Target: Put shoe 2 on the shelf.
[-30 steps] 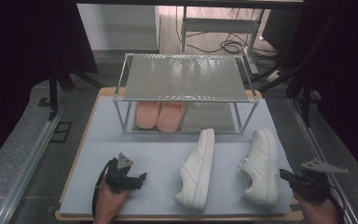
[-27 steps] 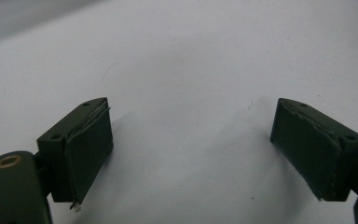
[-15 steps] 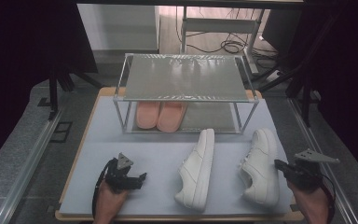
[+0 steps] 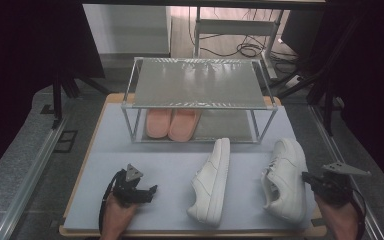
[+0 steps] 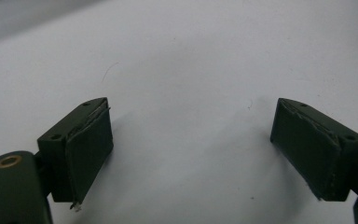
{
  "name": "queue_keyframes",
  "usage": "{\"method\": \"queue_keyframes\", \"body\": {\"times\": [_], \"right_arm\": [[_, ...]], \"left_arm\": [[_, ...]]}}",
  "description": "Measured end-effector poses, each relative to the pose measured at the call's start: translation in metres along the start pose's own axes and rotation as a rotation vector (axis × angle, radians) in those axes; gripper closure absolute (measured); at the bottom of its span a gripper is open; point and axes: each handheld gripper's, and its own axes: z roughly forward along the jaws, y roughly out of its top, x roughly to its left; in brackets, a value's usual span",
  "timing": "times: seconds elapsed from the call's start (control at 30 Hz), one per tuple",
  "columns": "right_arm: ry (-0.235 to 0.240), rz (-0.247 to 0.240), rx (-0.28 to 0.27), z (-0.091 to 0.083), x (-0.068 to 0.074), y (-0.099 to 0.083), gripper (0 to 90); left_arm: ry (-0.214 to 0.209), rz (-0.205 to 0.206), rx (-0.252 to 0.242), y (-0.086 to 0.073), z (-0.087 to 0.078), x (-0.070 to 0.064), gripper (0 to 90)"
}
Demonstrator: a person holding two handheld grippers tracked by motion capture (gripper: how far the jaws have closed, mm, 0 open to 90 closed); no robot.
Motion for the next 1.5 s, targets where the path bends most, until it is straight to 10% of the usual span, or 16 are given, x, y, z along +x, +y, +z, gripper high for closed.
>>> {"method": "queue_keyframes", "body": {"times": [0.47,0.73,1.5], "right_arm": [[-0.147,0.057,0.061,0.003,-0.026,-0.027,90.0],[-0.118,0.140,0.042,0.011,-0.041,-0.040,90.0],[-0.027,0.142,0.068,0.044,-0.036,-0.038,90.0]], "left_arm": [[0.000,-0.001,0.002,0.000,0.000,0.000,12.6],[0.000,-0.001,0.002,0.000,0.000,0.000,12.7],[0.001,0.000,-0.001,0.000,0.000,0.000,12.7]]}}
